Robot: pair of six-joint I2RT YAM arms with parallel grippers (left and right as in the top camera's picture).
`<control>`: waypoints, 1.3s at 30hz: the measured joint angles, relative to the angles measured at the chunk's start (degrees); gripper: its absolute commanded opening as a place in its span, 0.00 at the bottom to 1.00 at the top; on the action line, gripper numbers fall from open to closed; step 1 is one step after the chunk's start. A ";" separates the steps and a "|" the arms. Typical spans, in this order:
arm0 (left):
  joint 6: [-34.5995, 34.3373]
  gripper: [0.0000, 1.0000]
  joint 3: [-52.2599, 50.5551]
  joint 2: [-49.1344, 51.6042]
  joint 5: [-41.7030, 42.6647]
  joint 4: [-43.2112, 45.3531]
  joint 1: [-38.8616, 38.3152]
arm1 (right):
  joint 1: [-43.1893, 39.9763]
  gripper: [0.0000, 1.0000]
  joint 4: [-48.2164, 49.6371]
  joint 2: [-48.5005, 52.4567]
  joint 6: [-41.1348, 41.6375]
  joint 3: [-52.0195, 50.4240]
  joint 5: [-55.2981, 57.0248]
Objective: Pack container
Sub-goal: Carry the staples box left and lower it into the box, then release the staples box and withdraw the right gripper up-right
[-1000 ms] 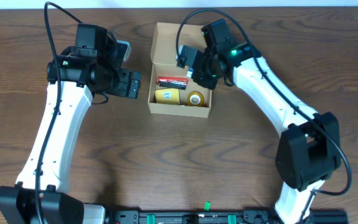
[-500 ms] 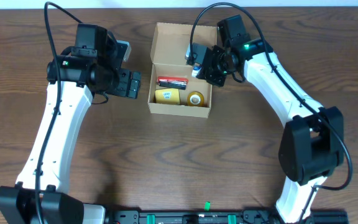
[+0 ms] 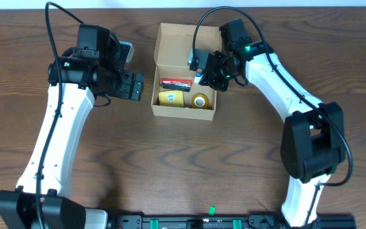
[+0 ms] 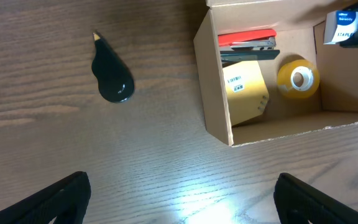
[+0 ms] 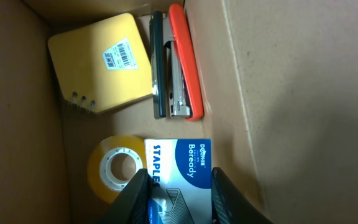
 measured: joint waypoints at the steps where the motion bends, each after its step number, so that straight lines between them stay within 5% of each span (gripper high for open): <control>1: 0.00 0.95 0.00 0.00 0.00 0.00 0.00 | 0.00 0.32 0.00 0.09 -0.04 0.00 0.00; 5: -0.02 0.95 0.00 0.00 0.00 -0.02 0.00 | 0.00 0.45 0.02 0.11 -0.63 0.02 0.17; 21: -0.02 0.95 0.00 0.00 0.00 -0.02 0.00 | -0.02 0.48 -1.11 0.11 -0.63 0.13 0.28; 25: 0.00 0.95 0.00 0.00 0.00 -0.02 0.00 | -0.02 0.56 -3.30 -0.59 0.76 1.60 -0.48; 32: 0.00 0.95 0.00 0.00 0.00 0.00 0.00 | -0.02 0.59 -3.87 -9.33 6.71 3.93 -1.09; 39: 1.38 0.95 0.00 0.00 -0.02 0.17 0.00 | -0.85 0.85 -5.62 -17.18 15.08 4.52 0.09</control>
